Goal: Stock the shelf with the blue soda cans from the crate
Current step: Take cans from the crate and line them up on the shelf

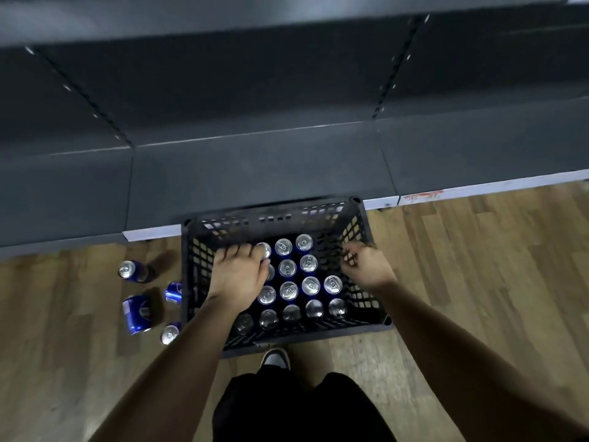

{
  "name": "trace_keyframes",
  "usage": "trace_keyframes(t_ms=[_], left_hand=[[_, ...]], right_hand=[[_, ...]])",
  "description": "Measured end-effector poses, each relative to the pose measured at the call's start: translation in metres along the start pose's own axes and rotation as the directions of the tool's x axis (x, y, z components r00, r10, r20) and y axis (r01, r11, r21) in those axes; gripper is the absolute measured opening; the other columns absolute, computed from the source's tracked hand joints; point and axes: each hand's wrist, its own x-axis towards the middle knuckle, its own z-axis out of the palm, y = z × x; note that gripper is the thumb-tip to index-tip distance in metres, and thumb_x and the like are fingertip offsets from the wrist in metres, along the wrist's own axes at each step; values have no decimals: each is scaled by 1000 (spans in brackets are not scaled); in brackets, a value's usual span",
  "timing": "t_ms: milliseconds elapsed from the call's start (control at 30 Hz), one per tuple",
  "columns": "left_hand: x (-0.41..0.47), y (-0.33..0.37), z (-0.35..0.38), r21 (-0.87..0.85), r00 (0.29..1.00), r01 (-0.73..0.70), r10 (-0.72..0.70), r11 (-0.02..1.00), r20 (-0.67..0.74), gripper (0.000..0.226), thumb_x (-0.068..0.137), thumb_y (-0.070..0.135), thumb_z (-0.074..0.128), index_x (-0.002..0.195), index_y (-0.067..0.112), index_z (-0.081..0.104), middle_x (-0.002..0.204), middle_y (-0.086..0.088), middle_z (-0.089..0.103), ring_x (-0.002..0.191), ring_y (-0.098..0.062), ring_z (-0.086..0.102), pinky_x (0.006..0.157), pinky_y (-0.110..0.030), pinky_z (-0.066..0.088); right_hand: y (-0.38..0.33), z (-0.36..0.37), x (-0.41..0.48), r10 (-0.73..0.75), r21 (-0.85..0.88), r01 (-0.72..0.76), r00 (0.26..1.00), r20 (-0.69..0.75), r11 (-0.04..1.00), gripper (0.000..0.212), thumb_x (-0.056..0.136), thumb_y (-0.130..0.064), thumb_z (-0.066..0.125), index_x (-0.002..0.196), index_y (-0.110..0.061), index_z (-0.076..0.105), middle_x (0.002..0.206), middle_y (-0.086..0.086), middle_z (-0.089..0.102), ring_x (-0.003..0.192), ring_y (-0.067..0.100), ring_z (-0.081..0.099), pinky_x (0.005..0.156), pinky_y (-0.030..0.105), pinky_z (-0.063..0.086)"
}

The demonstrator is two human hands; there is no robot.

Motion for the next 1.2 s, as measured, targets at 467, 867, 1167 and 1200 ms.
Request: trace_keyframes(t_ms=[467, 867, 1167, 1200], left_hand=[[36, 4, 205, -42, 1000, -4, 3, 999, -14, 48, 89, 40, 31, 107, 13, 66, 98, -7, 68, 84, -31, 63, 79, -43, 46], [36, 7, 226, -110, 998, 8, -15, 994, -64, 47, 89, 40, 32, 109, 13, 66, 105, -7, 67, 87, -31, 64, 81, -44, 46], [38, 3, 197, -68, 1000, 7, -7, 998, 6, 52, 90, 42, 27, 112, 14, 64, 107, -6, 65, 92, -30, 61, 85, -45, 44], [37, 3, 187, -65, 1000, 5, -4, 998, 15, 51, 90, 42, 26, 112, 14, 64, 106, -6, 65, 92, -31, 61, 85, -45, 44]], right_hand=[[113, 154, 99, 107, -113, -82, 964, 241, 990, 77, 77, -34, 78, 142, -15, 42, 140, 12, 51, 125, 26, 51, 99, 28, 42], [117, 180, 116, 216, -222, -153, 930, 298, 963, 84, 73, -27, 81, 141, -12, 35, 134, 15, 53, 120, 30, 54, 90, 30, 47], [101, 145, 101, 135, -90, -122, 978, 158, 988, 76, 61, -31, 86, 124, -15, 48, 110, 7, 62, 96, 22, 58, 75, 28, 49], [95, 135, 96, 131, -66, -122, 981, 141, 990, 79, 59, -31, 87, 124, -15, 46, 108, 6, 62, 95, 21, 57, 74, 28, 48]])
